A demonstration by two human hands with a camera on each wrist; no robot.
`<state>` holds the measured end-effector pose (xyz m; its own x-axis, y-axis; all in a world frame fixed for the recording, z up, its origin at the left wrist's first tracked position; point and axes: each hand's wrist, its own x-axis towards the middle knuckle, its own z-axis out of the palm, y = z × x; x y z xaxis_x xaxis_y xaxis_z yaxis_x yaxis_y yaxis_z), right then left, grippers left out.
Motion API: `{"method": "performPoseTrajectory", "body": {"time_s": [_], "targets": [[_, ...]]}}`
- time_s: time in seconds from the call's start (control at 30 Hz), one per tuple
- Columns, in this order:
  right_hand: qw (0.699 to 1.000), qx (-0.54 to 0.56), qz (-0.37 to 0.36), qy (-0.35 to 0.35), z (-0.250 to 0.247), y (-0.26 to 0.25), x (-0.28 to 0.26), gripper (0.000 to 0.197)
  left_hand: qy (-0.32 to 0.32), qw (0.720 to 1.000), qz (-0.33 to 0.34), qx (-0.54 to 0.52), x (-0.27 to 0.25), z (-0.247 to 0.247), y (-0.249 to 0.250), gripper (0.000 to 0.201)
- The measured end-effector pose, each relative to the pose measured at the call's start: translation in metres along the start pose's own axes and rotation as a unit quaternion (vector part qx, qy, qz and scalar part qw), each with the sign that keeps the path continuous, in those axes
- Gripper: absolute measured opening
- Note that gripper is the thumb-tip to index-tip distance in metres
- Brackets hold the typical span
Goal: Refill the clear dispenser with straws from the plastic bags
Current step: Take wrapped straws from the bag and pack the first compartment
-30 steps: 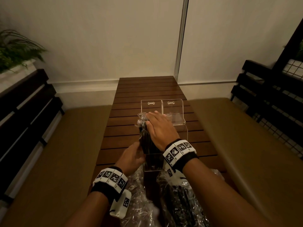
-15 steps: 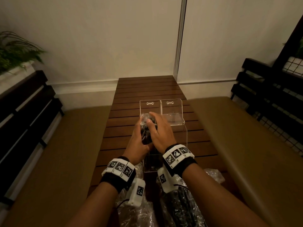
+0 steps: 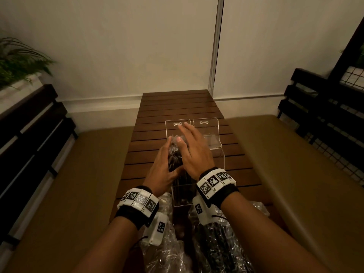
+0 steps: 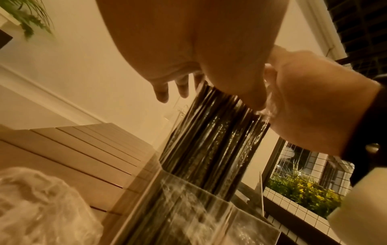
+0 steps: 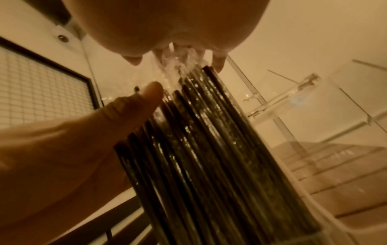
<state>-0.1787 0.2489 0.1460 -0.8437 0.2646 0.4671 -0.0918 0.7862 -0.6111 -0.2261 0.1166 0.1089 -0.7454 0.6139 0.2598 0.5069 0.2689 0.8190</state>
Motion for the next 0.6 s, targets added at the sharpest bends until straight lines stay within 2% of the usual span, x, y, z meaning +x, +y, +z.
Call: {"method": "performPoseTrajectory", "body": {"time_s": [0.13, 0.23, 0.3, 0.43, 0.53, 0.6], "targets": [[0.992, -0.083, -0.024, -0.096, 0.009, 0.000, -0.012, 0.051, -0.011, 1.000, 0.027, 0.000, -0.002, 0.006, -0.001, 0.094], [0.991, -0.104, -0.023, -0.078, 0.004, 0.002, -0.009, 0.055, 0.000, 1.000, -0.007, -0.016, -0.007, 0.003, -0.006, 0.105], [0.987, -0.144, -0.043, -0.051, 0.001, -0.001, -0.007, 0.060, 0.003, 1.000, -0.019, -0.022, -0.010, 0.001, -0.010, 0.103], [0.970, -0.209, -0.088, -0.094, 0.011, 0.000, -0.012, 0.055, 0.000, 1.000, -0.011, -0.017, -0.013, 0.004, -0.007, 0.101], [0.973, -0.185, -0.074, -0.112, 0.011, 0.004, -0.009, 0.049, -0.008, 0.999, -0.037, -0.015, -0.018, 0.005, -0.008, 0.104], [0.978, -0.159, -0.068, -0.117, 0.004, 0.002, -0.009, 0.049, -0.007, 0.999, -0.042, -0.029, -0.025, 0.005, -0.009, 0.099]]}}
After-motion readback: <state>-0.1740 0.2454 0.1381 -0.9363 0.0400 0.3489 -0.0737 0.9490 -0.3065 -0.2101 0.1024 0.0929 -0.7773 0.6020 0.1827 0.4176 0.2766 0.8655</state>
